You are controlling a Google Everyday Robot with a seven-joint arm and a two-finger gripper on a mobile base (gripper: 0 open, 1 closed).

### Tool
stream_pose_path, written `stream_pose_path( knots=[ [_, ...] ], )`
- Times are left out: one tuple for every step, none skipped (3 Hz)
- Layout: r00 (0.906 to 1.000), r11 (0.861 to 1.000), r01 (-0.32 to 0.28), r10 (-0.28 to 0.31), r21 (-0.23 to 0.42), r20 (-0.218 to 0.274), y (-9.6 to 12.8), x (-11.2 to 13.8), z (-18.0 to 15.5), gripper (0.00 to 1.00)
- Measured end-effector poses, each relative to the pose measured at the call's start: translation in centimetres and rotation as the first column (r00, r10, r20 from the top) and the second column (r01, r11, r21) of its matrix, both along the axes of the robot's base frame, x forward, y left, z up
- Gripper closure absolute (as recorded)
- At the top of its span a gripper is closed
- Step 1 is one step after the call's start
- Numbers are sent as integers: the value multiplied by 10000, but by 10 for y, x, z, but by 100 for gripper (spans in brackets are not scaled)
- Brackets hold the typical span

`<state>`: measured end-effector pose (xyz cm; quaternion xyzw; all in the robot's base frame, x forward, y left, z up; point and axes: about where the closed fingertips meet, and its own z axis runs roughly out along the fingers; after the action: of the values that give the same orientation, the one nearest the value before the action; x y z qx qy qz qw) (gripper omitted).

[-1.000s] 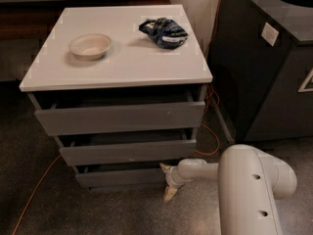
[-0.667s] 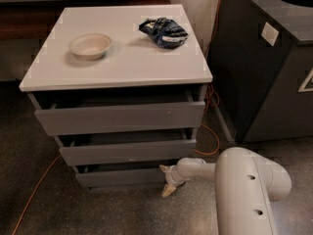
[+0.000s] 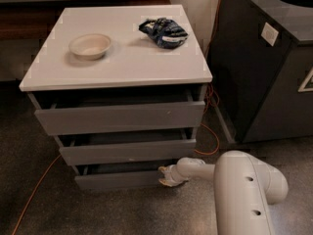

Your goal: Open bottom drawer

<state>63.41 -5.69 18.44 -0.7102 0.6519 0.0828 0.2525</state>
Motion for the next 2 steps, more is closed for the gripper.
stream_pose_path(
  knots=[
    [10000, 10000, 0, 0, 0, -1, 0, 0, 3, 95],
    [10000, 10000, 2, -2, 3, -1, 0, 0, 7, 100]
  ],
)
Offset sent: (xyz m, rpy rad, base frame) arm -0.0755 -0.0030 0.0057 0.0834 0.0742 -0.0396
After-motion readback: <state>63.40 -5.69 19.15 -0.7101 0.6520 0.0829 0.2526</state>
